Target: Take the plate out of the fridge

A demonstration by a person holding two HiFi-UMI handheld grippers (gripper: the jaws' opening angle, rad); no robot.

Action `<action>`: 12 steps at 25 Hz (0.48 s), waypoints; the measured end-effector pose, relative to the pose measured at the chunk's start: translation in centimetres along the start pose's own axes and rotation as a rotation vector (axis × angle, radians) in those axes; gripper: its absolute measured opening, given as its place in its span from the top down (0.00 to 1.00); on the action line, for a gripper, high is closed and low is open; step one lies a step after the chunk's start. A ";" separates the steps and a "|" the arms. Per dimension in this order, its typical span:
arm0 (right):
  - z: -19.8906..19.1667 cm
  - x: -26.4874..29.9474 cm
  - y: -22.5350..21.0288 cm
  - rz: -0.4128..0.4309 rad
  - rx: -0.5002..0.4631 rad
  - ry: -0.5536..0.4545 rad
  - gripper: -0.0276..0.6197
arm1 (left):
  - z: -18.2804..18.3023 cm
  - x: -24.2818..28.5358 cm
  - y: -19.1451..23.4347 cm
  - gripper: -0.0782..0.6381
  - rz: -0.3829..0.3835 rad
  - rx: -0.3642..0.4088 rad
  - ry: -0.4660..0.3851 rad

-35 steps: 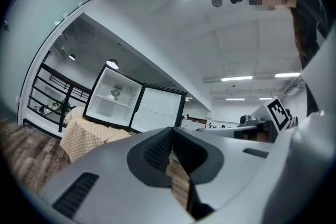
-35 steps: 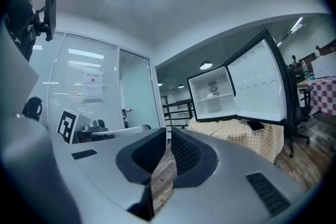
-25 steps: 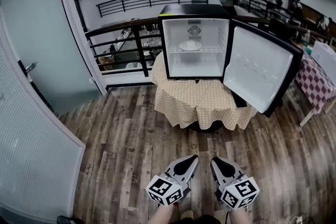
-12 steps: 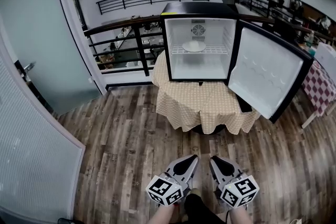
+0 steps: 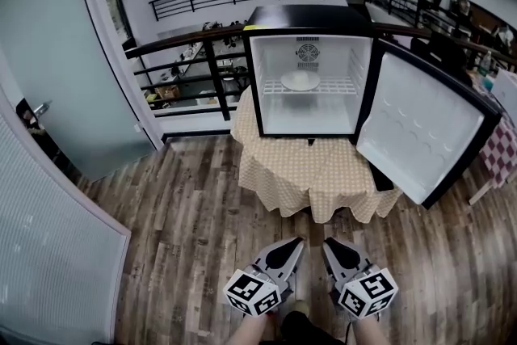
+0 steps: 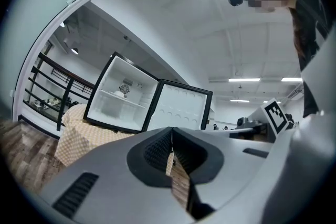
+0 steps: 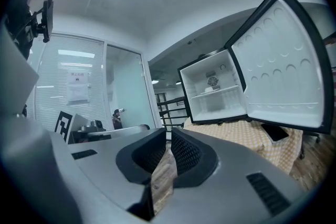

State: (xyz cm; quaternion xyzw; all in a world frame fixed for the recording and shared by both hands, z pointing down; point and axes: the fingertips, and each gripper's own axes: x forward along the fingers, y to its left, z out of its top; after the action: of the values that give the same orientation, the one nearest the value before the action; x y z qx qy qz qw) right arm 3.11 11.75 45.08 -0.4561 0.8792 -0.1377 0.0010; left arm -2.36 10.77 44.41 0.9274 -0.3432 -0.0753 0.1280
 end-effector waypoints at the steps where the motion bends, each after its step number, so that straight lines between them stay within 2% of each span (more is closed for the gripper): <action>1: 0.3 0.5 -0.4 0.005 -0.001 -0.001 0.88 | 0.2 0.6 0.4 0.88 0.002 0.001 0.000; 12: 2.1 5.4 -4.9 0.052 0.013 -0.003 0.88 | 1.3 6.0 4.2 0.88 0.019 0.025 0.021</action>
State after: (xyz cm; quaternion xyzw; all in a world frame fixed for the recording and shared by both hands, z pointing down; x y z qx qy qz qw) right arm 4.13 4.23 44.92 -0.4333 0.8898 -0.1427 0.0090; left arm -0.69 3.52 44.04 0.9264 -0.3516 -0.0600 0.1206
